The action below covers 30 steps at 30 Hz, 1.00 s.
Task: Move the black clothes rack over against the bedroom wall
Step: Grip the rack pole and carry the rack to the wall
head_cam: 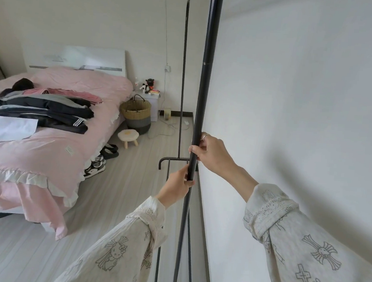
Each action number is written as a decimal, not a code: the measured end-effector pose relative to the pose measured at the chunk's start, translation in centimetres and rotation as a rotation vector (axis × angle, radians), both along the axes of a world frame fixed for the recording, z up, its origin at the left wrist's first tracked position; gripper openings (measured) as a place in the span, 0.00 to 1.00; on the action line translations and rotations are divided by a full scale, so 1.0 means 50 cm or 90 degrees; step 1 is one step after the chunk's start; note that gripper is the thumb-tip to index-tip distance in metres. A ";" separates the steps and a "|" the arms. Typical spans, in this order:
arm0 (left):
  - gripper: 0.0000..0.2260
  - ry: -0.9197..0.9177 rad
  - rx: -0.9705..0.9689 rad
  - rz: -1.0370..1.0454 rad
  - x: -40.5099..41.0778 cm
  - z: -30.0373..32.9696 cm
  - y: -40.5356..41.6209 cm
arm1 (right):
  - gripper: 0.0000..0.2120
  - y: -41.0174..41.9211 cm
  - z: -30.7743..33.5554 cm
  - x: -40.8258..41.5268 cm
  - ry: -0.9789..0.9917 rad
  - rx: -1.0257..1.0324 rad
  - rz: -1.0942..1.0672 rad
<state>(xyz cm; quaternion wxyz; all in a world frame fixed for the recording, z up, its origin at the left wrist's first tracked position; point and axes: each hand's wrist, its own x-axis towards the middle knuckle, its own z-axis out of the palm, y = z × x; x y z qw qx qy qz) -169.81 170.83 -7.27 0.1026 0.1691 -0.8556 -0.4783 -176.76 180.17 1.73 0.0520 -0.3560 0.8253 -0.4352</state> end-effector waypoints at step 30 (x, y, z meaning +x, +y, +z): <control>0.08 -0.007 -0.019 -0.003 -0.476 -0.002 -0.318 | 0.11 -0.318 0.008 -0.458 -0.003 0.006 -0.020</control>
